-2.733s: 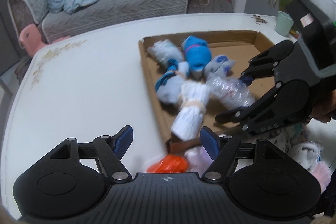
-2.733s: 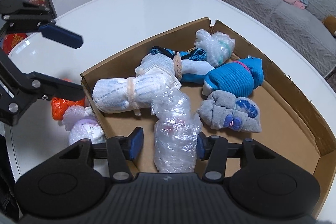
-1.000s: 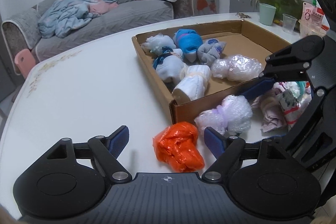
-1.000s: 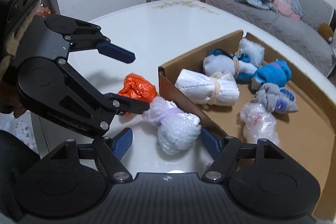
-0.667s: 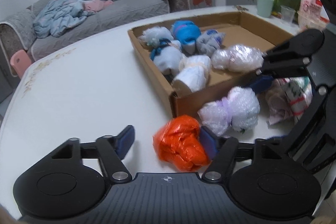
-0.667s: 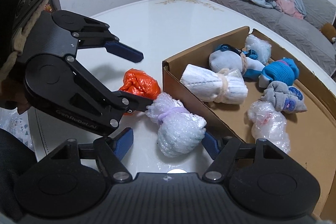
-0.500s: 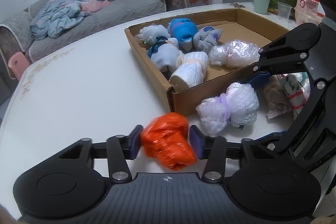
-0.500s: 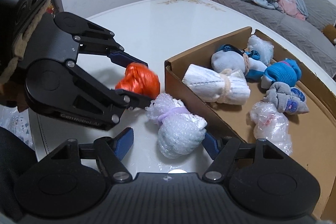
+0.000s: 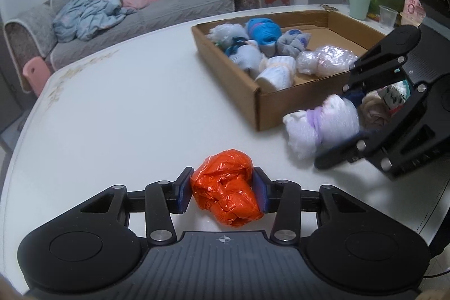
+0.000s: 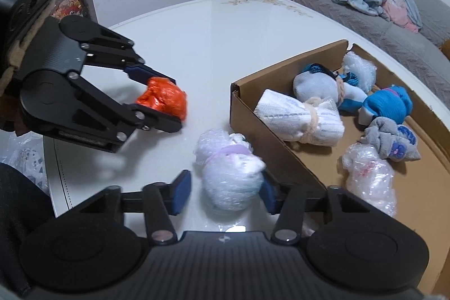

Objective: Organize objects
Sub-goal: 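Grasp orange plastic bag bundle with left gripper while right gripper grasps bubble-wrap bundle, then carry the orange bundle and bubble-wrap bundle over the box and lower them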

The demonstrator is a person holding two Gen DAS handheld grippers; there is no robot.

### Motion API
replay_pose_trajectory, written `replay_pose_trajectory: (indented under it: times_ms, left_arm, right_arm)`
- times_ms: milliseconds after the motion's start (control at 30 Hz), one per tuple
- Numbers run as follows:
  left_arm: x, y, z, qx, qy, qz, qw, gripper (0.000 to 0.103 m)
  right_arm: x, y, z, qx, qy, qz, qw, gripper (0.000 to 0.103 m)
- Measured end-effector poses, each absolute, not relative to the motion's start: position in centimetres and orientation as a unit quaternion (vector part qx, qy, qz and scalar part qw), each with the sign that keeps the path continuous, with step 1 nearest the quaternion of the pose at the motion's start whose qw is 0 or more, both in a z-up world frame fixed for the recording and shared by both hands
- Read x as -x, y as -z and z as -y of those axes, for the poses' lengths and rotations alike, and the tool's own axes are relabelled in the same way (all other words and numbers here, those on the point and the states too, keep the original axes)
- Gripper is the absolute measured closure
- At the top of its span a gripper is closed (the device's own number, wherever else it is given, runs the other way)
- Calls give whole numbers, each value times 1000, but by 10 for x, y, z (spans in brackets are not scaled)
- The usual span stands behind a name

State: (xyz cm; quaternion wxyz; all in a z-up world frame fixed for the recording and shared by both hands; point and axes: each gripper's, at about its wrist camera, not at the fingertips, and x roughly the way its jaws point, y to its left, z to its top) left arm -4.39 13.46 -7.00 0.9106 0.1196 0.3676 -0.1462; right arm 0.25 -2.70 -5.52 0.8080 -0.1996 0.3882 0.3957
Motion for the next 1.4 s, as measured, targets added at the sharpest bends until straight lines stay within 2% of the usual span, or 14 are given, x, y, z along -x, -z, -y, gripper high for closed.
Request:
replay_pose_trajectory:
  times_ms: [467, 767, 1033, 1400]
  left_arm:
    - [68, 69, -139, -106, 110, -369, 917, 53]
    - [103, 64, -148, -77, 88, -380, 918, 53]
    - [114, 43, -137, -51, 90, -358, 928, 53]
    - [62, -18, -80, -122, 148, -307, 932, 53]
  right_arm:
    - [20, 40, 41, 174, -421, -360, 814, 71]
    - [57, 21, 102, 149, -426, -333, 828, 71]
    - [64, 5, 185, 106, -362, -311, 872, 71]
    - [15, -13, 250, 102, -291, -276, 910, 71]
